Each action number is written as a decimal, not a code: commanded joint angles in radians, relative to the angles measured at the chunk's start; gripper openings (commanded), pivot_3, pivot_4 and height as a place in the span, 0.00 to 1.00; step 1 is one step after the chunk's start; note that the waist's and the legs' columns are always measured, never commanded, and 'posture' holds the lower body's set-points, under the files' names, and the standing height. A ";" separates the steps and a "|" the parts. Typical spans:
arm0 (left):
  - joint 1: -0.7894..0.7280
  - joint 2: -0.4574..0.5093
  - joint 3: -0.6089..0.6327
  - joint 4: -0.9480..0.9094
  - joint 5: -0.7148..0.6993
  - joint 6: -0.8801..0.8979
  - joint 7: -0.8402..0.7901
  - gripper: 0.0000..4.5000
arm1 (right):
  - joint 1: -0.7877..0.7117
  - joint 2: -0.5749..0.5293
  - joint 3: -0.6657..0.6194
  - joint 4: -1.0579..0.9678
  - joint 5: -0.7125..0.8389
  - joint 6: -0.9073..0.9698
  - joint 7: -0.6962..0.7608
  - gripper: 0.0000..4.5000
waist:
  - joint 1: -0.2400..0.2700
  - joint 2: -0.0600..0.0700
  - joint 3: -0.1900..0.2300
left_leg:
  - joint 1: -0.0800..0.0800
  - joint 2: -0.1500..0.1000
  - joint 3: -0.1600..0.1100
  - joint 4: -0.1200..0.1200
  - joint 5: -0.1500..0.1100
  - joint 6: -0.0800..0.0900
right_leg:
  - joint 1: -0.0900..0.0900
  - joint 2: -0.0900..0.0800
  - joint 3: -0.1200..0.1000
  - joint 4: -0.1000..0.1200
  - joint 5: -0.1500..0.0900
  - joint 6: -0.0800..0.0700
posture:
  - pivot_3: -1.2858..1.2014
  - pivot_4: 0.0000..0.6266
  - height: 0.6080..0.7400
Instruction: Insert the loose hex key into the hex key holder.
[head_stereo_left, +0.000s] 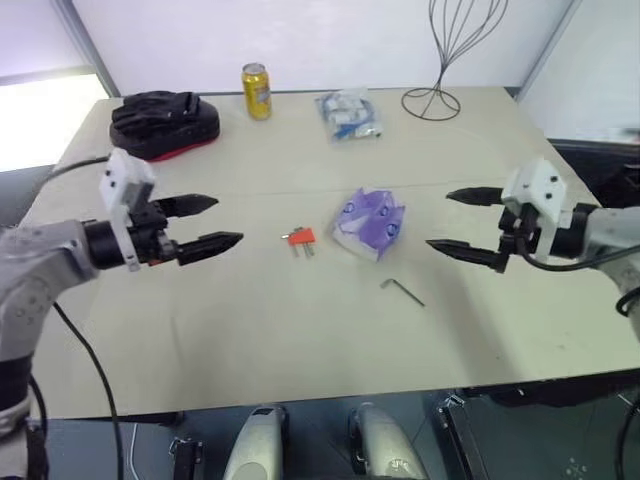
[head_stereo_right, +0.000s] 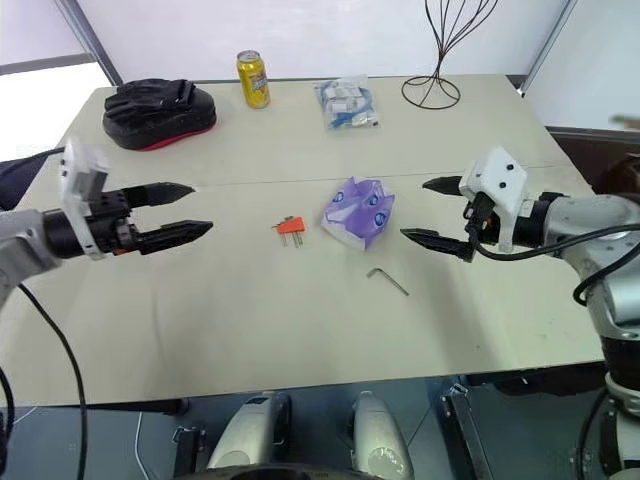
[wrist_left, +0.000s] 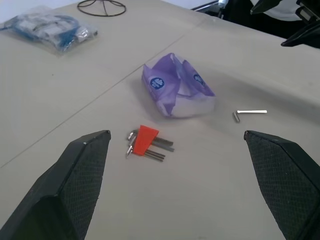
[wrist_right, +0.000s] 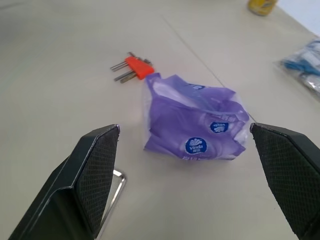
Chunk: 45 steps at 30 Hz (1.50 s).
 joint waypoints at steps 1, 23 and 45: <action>-0.019 0.028 0.016 0.013 -0.010 -0.009 -0.063 1.00 | -0.047 -0.015 0.001 -0.040 0.014 0.012 0.017 0.97 | 0.000 0.000 0.000 | 0.000 0.000 0.000 0.000 0.000 0.000 | 0.000 0.000 0.000 0.000 0.000 0.000 | 0.52 0.24 1.00; -0.050 -0.055 -0.015 -0.006 0.051 -0.042 0.008 1.00 | -0.034 -0.004 -0.017 -0.093 0.028 0.067 0.008 0.97 | 0.002 0.000 0.000 | -0.002 0.000 0.000 0.001 0.000 0.000 | -0.002 -0.001 0.001 0.000 0.000 0.001 | 0.52 0.24 1.00; 0.035 -0.145 -0.006 -0.114 0.065 -0.043 0.138 1.00 | -0.029 0.372 0.263 0.003 -0.198 0.033 -0.327 0.97 | 0.001 -0.001 0.000 | -0.007 0.000 0.000 0.003 0.000 0.000 | -0.006 0.000 0.001 0.003 0.002 0.004 | 0.52 0.24 1.00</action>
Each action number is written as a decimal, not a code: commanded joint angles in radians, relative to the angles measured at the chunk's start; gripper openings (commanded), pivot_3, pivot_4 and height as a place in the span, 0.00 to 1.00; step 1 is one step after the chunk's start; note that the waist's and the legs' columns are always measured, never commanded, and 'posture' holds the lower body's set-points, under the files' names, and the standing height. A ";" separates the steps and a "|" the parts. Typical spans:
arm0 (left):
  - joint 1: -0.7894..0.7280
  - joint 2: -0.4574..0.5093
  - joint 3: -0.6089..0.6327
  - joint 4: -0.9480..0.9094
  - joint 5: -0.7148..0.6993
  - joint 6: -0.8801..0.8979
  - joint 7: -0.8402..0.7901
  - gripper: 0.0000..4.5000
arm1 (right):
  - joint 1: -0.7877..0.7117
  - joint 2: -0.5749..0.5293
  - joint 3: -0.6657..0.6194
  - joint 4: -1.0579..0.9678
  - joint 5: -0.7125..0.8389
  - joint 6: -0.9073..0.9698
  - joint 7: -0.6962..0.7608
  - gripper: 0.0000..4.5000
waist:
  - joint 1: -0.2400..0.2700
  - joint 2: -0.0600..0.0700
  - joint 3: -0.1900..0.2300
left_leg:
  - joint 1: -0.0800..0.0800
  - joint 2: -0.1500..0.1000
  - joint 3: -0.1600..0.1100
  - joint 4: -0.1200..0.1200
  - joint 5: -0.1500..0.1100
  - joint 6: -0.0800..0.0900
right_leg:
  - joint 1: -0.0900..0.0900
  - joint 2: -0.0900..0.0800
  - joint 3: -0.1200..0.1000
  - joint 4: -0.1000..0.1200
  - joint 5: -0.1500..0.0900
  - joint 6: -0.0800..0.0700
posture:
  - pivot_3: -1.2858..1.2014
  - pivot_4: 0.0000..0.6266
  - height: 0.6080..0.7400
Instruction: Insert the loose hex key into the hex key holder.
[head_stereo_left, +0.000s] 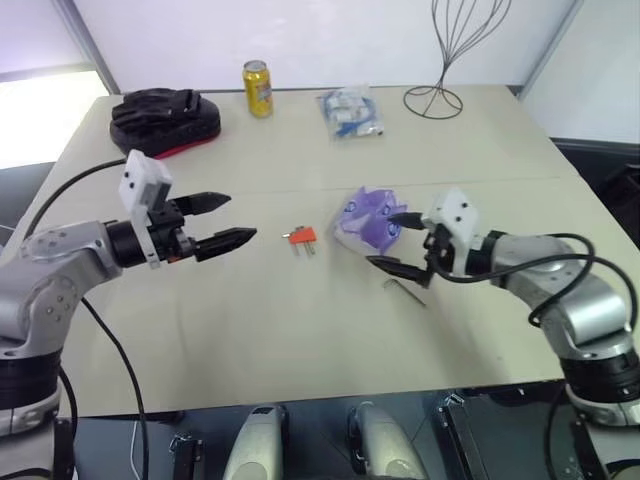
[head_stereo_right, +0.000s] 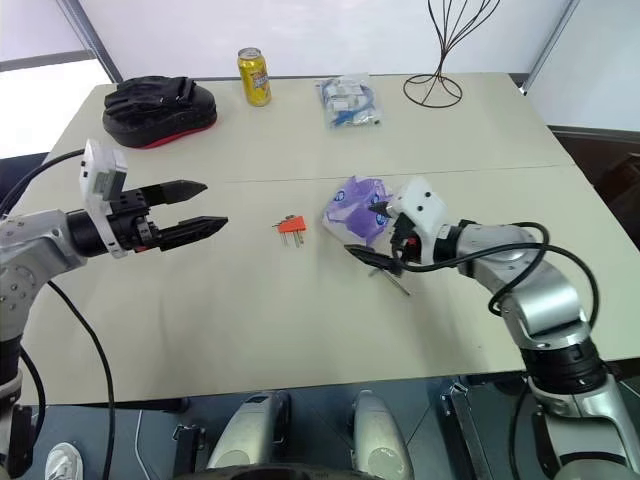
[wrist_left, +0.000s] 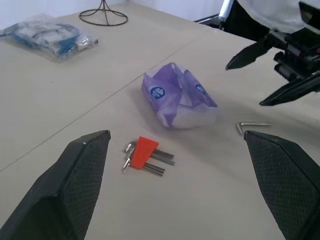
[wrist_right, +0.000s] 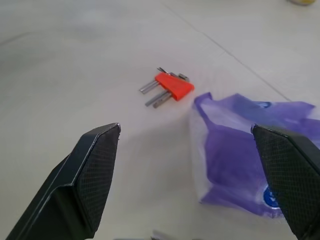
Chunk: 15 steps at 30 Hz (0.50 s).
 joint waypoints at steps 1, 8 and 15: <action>0.016 0.006 0.044 -0.055 -0.015 0.003 0.026 1.00 | -0.037 0.038 0.037 0.064 -0.081 -0.050 -0.052 0.97 | 0.001 0.000 0.000 | 0.000 0.000 0.000 0.000 0.000 0.000 | 0.000 0.000 0.000 0.000 0.000 0.000 | 0.52 0.24 1.00; 0.085 -0.001 0.058 -0.122 -0.008 -0.001 0.085 1.00 | -0.129 0.144 0.152 0.392 -0.285 -0.197 -0.151 0.97 | -0.003 0.000 0.000 | 0.000 0.000 0.000 0.000 0.000 0.000 | -0.001 0.000 0.000 0.001 0.000 0.000 | 0.52 0.24 1.00; 0.113 -0.002 0.077 -0.146 -0.016 -0.004 0.112 1.00 | -0.157 0.201 0.148 0.481 -0.341 -0.254 -0.155 0.45 | -0.003 0.000 0.000 | 0.000 0.000 0.000 0.000 0.000 0.000 | -0.001 0.000 0.000 0.003 0.000 0.000 | 0.52 0.24 1.00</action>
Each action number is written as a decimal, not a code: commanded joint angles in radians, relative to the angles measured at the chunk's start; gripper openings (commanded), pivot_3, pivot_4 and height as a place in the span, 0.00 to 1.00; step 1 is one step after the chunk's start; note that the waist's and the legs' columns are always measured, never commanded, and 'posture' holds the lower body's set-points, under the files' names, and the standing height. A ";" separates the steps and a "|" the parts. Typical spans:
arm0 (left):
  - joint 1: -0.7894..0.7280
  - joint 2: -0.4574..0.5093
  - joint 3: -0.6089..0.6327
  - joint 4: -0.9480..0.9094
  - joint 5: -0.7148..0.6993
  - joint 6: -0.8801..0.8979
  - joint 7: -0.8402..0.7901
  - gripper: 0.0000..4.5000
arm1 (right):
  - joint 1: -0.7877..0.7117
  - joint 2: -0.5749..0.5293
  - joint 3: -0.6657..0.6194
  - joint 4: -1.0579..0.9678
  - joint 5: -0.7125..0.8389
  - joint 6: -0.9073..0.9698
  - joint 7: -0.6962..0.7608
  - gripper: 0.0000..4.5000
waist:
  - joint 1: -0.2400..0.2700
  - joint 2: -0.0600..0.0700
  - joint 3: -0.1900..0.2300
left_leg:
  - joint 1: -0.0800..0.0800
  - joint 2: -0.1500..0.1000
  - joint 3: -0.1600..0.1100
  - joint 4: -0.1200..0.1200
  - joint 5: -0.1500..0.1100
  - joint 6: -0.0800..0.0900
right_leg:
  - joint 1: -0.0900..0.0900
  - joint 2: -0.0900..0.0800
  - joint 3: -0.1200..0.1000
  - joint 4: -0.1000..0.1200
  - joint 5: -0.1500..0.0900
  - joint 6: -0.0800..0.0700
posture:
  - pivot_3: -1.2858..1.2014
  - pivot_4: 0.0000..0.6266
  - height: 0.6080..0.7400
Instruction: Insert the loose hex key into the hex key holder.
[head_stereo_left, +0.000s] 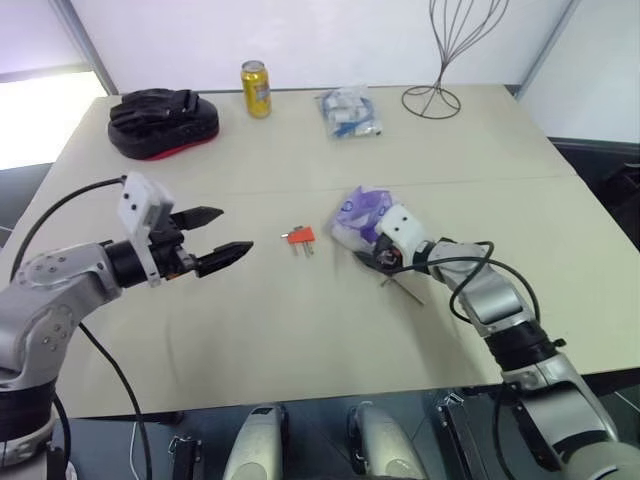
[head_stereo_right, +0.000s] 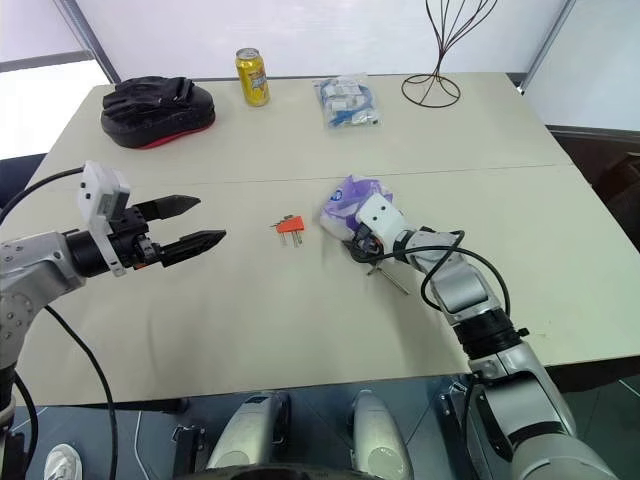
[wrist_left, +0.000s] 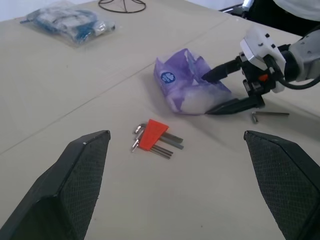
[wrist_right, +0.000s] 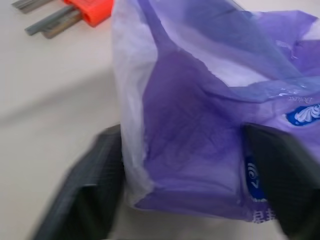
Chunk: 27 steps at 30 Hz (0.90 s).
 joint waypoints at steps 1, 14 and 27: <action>0.003 0.000 0.036 -0.029 -0.011 -0.010 0.014 1.00 | -0.019 0.011 -0.016 -0.002 -0.018 -0.014 0.002 0.34 | 0.000 0.000 0.000 | 0.000 0.000 0.000 0.000 0.000 0.000 | 0.000 0.000 0.000 0.000 0.000 0.000 | 0.52 0.24 1.00; -0.004 -0.036 -0.006 -0.029 0.003 -0.031 0.039 1.00 | -0.077 0.014 -0.339 0.095 -0.108 -0.066 -0.504 0.01 | 0.004 0.000 0.000 | 0.000 -0.001 0.000 0.000 0.000 0.000 | 0.000 -0.001 0.000 0.001 0.000 0.000 | 0.52 0.24 1.00; -0.020 -0.073 -0.045 -0.023 0.023 -0.046 0.054 1.00 | -0.195 0.088 -0.675 0.183 -0.080 0.324 -1.014 0.01 | -0.022 0.002 0.000 | -0.001 -0.001 0.002 -0.001 0.001 -0.001 | -0.003 0.000 0.001 0.003 0.000 0.000 | 0.52 0.24 1.00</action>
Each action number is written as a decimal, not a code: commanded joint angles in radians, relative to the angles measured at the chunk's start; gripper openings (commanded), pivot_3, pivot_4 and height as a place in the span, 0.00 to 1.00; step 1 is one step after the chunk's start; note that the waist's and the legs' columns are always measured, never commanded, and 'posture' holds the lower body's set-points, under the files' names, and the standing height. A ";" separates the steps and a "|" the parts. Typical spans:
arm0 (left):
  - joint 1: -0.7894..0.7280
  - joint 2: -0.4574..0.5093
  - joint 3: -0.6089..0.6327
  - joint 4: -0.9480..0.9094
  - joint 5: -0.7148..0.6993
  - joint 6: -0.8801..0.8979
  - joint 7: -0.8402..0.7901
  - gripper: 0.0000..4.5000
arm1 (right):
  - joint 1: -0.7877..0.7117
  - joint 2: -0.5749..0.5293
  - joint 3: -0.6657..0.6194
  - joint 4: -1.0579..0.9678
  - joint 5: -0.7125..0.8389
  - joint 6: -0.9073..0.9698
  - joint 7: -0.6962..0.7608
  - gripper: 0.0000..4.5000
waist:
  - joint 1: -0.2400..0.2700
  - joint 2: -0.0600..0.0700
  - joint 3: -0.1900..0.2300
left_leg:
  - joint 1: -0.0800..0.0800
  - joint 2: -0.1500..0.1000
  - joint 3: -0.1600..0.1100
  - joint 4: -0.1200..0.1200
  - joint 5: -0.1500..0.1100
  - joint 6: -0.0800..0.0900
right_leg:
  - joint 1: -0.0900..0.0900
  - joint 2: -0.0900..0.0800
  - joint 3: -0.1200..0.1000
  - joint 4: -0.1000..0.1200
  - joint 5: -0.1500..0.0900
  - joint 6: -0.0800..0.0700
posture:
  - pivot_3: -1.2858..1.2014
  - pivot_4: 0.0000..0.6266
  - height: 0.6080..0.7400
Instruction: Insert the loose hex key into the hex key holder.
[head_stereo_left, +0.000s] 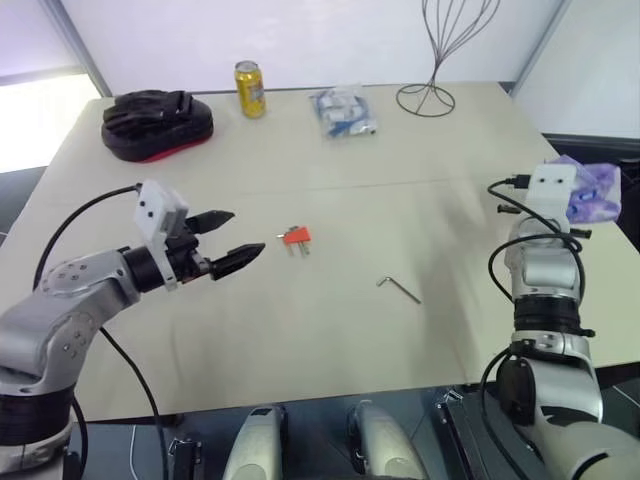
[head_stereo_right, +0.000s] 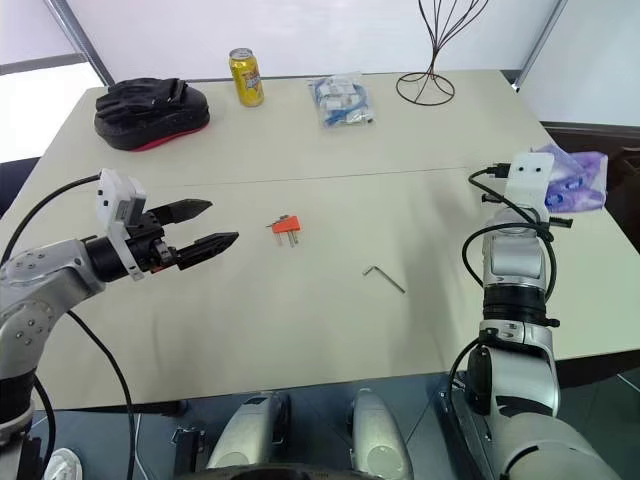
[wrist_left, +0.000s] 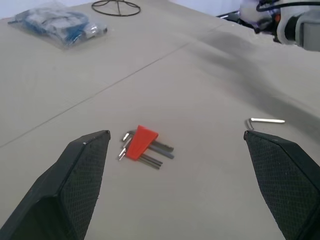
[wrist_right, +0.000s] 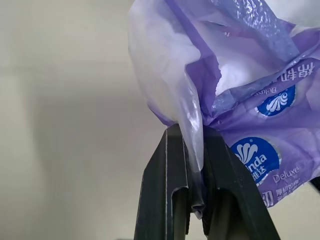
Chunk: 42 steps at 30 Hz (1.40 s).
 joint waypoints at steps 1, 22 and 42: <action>-0.017 -0.002 0.003 -0.022 0.005 -0.017 0.007 1.00 | -0.058 0.007 -0.075 -0.039 0.032 0.053 -0.062 0.01 | -0.004 0.000 0.000 | 0.000 0.000 0.000 0.000 0.000 0.000 | 0.000 0.000 0.000 0.000 0.000 0.000 | 0.52 0.24 1.00; -0.034 0.000 -0.005 -0.015 0.009 -0.008 0.000 1.00 | -0.050 0.020 0.089 -0.464 0.169 -0.001 0.233 0.98 | -0.008 0.001 0.000 | 0.000 0.001 0.001 0.000 0.000 0.000 | -0.001 0.002 0.000 0.001 0.000 0.000 | 0.52 0.24 1.00; -0.015 0.072 0.083 -0.010 -0.031 0.021 -0.023 1.00 | -0.223 -0.065 0.644 0.022 0.284 -0.142 1.314 0.98 | -0.012 0.000 0.000 | 0.000 0.001 -0.001 0.001 0.000 0.000 | -0.001 0.002 -0.001 0.001 0.000 0.000 | 0.52 0.24 1.00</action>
